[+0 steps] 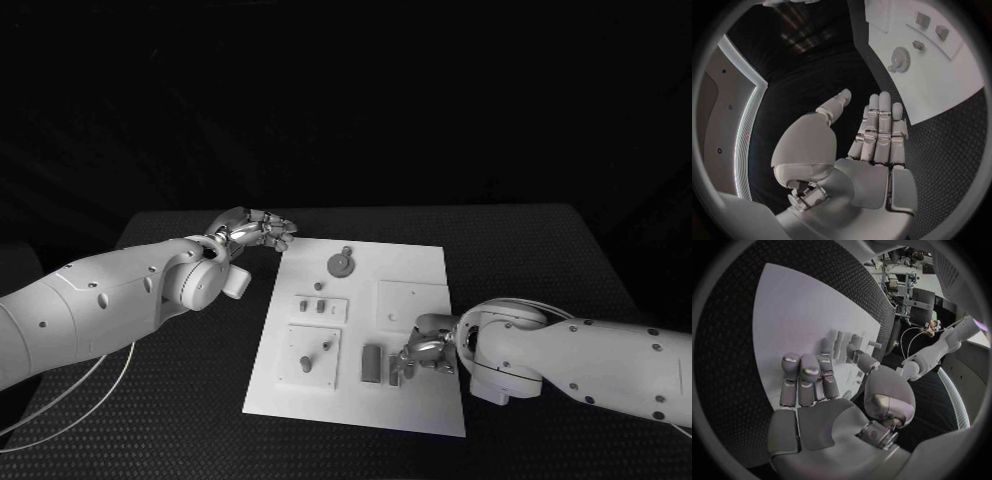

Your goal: Assemble the parts on the task board

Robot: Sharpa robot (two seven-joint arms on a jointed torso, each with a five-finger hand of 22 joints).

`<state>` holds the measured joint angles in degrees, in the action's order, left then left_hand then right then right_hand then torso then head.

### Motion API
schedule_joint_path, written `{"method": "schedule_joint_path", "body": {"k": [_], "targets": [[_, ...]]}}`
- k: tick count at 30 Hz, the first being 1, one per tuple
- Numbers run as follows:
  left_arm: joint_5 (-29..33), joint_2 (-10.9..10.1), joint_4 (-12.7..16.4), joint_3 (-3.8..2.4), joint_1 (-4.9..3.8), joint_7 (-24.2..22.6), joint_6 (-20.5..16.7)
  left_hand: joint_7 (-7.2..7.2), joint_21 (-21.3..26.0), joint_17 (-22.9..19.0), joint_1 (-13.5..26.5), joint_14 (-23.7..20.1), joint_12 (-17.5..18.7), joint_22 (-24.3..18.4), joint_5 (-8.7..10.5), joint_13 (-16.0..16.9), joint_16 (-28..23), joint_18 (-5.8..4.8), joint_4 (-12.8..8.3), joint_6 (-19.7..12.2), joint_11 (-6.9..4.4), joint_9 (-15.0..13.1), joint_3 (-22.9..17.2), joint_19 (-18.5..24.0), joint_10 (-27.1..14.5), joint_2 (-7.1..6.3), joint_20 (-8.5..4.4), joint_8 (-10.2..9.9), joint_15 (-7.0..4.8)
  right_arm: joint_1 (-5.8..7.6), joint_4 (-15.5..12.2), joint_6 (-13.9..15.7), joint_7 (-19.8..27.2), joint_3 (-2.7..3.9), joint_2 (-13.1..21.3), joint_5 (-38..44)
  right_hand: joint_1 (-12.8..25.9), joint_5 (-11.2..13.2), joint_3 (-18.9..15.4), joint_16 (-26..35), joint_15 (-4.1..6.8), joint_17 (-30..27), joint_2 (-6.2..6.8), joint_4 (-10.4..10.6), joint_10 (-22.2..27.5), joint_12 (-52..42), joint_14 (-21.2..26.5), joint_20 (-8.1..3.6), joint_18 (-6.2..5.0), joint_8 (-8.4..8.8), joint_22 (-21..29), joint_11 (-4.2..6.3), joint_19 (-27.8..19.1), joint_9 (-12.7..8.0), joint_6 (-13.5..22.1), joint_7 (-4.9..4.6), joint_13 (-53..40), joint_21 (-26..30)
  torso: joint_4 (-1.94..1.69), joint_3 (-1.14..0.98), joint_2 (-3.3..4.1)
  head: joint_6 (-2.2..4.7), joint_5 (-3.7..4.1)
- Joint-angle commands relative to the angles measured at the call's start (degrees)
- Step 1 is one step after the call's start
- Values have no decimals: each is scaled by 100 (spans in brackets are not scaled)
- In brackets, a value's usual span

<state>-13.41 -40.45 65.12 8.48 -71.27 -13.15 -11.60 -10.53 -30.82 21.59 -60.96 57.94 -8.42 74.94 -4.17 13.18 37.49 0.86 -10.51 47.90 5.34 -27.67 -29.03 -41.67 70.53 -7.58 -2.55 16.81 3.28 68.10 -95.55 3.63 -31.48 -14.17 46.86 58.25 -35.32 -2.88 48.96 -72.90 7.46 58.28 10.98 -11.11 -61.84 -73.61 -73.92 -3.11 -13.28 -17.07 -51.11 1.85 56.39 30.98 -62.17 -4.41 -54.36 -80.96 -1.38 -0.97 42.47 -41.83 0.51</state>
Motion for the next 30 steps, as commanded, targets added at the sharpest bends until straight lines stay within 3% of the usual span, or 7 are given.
{"method": "schedule_joint_path", "body": {"k": [1, 7, 13, 18, 21, 24, 30], "targets": [[-1, 11, -6, -3, -3, -58, 63, 17, 21, 8, 39, 51, -28, 71, 5, 8, -37, 64, 25, -12, 0, 5, 2, -35, -42, -7, 12, 35, -1, 13, -83, -27, 325, -2, 157, -44, -144, 7, 32, 40, 14, 7, 116, -106, -7, 43, 4, -33, -172, 20, 7, -14, -6, 0, 80, -19, -7, -23, 2, -7, -5, 37, 7], [0, 40, -36, -3, -3, -75, 74, 17, 24, 12, 45, 51, -34, 73, 9, 11, -41, 62, 27, -10, 0, 6, 9, -34, -46, -24, 13, 38, 0, 280, -172, -89, 540, -2, 397, -45, -153, 11, -122, 55, -49, 7, 396, -99, 29, 56, 28, -24, -172, 129, 16, -92, -19, -31, 309, -103, -10, -10, 3, -8, -11, 131, 52], [143, 87, -73, -3, -3, -96, 47, 19, 30, 18, 52, 47, -41, 75, 13, 14, -49, 62, 31, -6, 1, 6, 14, -32, -55, -38, 14, 42, 2, 610, 109, 86, 1276, 3, 526, -346, -233, 10, -378, 78, -144, 25, 448, -60, 124, 62, 100, 0, -172, 210, 30, -189, -101, -23, 553, -200, -27, 33, 8, -1, -12, 402, 170], [310, 116, -105, -5, -5, -151, 96, 50, 63, 25, 21, -18, 4, 85, 6, -9, -131, 61, 19, 60, 56, -2, -5, -7, -196, -24, 36, 87, 33, 710, 1063, 560, 2531, 47, 299, -1400, -428, -1, -433, 147, -139, 4, 299, -121, 174, 119, 174, 29, -172, 172, 43, -187, -187, 16, 540, -198, 11, 82, 24, 6, -47, 645, 242], [367, 132, -164, -11, -7, -218, 180, 121, 106, 8, -12, -121, 74, 89, 6, -47, -261, 70, -11, 84, 105, 0, -24, 41, -303, 15, 85, 108, 91, 710, 1745, 627, 3226, 144, 48, -2195, -585, -77, -635, 333, -174, -102, -64, -368, 254, 286, 299, 108, -167, 176, 75, -215, -378, 30, 584, -226, 138, 204, 25, 16, -92, 806, 268], [596, 156, -270, -22, -14, -305, 324, 188, 188, -28, -5, -293, 156, 81, 13, -92, -480, 90, -36, 75, 99, 8, -27, 125, -365, 45, 166, 112, 171, 708, 2555, 548, 3724, 249, -335, -2849, -705, -253, -861, 622, -222, -267, -285, -547, 434, 525, 497, 228, -169, 221, 154, -259, -607, 20, 691, -270, 318, 418, 27, 17, -152, 1049, 265], [949, 298, -586, -43, -56, -448, 476, 201, 328, -64, 38, -573, 267, 54, 34, -148, -756, 100, -43, 21, 91, 31, -14, 255, -429, 20, 261, 93, 265, 501, 3767, 229, 4163, 582, -974, -3632, -985, -534, -1127, 1639, -468, -806, -457, -509, 1164, 1495, 1442, 566, 31, 273, 473, -428, -1508, 26, 874, -402, 1003, 1248, 17, 54, -274, 1294, 299]]}}
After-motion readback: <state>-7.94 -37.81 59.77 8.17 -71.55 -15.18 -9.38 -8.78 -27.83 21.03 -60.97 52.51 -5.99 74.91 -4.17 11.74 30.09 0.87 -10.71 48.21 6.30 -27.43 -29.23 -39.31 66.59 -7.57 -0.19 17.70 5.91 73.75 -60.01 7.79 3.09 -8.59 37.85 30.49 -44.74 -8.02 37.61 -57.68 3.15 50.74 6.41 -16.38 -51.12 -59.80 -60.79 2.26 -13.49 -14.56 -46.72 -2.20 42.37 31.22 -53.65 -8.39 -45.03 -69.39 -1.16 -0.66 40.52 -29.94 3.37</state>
